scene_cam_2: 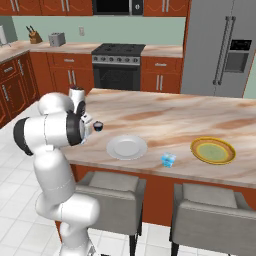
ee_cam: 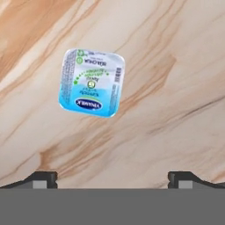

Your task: Place two yogurt containers on each plate.

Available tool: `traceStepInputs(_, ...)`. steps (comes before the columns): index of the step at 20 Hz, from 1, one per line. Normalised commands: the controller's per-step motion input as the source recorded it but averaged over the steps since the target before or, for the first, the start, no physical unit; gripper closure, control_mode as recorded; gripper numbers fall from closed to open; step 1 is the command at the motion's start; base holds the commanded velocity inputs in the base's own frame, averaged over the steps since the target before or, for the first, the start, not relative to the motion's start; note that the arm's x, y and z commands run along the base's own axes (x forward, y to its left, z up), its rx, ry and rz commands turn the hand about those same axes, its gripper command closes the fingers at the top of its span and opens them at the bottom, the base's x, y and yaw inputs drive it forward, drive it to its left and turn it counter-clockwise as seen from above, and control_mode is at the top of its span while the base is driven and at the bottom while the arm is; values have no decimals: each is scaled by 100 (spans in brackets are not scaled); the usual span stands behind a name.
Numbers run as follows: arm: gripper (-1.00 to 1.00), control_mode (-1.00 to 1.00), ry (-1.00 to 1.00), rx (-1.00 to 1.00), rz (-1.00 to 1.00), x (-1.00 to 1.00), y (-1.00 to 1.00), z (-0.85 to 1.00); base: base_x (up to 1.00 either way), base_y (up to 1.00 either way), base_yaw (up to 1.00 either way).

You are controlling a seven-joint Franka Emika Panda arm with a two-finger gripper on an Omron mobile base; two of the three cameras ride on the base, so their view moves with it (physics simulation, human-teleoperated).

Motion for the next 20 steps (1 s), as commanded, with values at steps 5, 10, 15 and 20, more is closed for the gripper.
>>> traceStepInputs(5,-100,-100,0,1,0,27,0,-19,0,0,0)
traceStepInputs(10,-100,-100,0,0,0,33,0,-13,0,0,0)
traceStepInputs(15,-100,-100,4,0,0,29,0,-10,0,0,0)
traceStepInputs(20,-100,-100,7,0,0,30,0,-13,0,0,0)
